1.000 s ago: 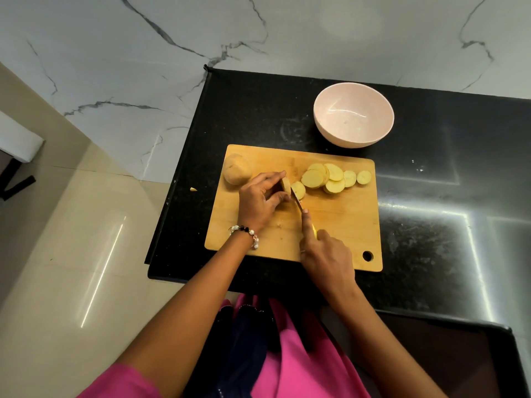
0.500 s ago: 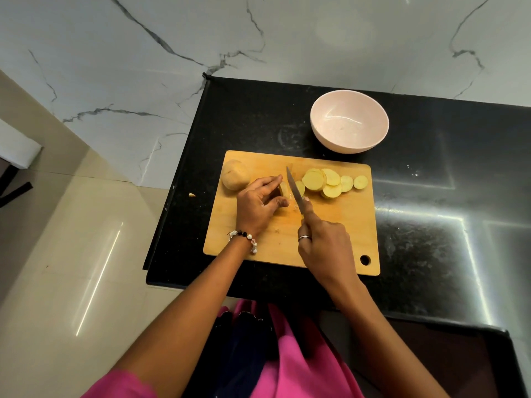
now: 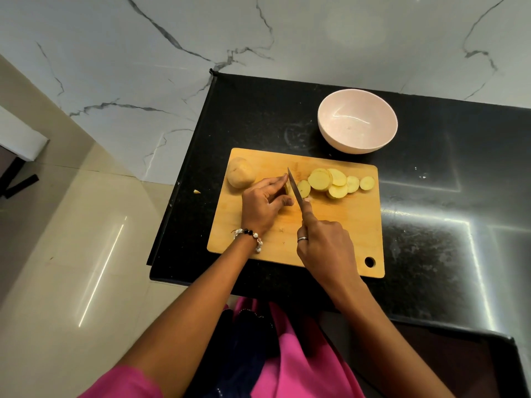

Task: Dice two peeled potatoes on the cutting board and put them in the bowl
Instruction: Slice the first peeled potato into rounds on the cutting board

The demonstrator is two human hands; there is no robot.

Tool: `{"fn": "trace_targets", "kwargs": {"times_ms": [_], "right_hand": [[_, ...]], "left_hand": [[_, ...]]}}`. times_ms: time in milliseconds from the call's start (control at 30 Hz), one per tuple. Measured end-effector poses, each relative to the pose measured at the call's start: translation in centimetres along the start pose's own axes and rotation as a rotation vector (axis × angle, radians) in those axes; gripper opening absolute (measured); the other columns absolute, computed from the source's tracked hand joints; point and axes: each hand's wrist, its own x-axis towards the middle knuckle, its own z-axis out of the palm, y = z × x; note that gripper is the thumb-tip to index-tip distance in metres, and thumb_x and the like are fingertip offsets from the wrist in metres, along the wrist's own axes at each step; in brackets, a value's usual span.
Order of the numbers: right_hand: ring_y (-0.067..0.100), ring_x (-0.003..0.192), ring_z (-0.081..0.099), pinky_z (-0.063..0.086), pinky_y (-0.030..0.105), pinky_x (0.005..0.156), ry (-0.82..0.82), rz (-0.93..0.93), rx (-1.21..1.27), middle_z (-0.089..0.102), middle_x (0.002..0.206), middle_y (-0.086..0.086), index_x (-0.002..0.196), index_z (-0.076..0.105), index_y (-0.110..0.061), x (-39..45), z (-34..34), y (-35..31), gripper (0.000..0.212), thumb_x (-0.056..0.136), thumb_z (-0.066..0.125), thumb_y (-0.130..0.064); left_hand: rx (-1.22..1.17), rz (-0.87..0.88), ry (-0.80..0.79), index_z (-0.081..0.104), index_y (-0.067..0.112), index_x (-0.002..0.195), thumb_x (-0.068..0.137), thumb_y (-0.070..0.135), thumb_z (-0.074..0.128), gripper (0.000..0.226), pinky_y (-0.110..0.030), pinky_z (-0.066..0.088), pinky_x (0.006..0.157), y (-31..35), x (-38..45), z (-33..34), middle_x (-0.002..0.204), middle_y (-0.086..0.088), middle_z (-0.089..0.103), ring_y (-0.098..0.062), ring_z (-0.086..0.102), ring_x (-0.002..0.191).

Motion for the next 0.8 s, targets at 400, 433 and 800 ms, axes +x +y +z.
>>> {"fn": "trace_targets", "kwargs": {"times_ms": [400,433,800], "right_hand": [[0.031,0.066,0.047,0.032,0.033,0.055,-0.018,-0.043,-0.130,0.055,0.080,0.012,0.152,0.013,-0.015,0.2,-0.1,-0.9,0.060,0.097,0.036,-0.019],[0.033,0.068,0.048,0.031,0.033,0.056,-0.014,-0.044,-0.144,0.057,0.083,0.014,0.151,0.013,-0.014,0.5,-0.1,-1.1,0.059,0.097,0.035,-0.018],[0.036,0.078,0.056,0.031,0.033,0.056,-0.014,-0.080,-0.195,0.058,0.088,0.016,0.151,0.015,-0.011,0.1,0.1,-1.4,0.059,0.096,0.036,-0.015]], "left_hand": [[0.019,0.048,-0.016,0.064,0.000,0.116,0.073,0.009,0.076,0.045,-0.010,0.048,0.084,-0.2,0.0,0.1,0.108,-0.011,0.069,-0.011,0.061,0.098],[0.021,0.055,-0.020,0.064,0.000,0.116,0.074,0.009,0.075,0.044,-0.011,0.048,0.084,-0.2,0.0,0.1,0.108,-0.011,0.069,-0.013,0.062,0.098],[0.046,0.086,-0.007,0.065,-0.001,0.114,0.073,0.006,0.070,0.041,-0.003,0.043,0.083,-0.2,0.0,0.2,0.104,-0.012,0.070,-0.008,0.060,0.093]]}}
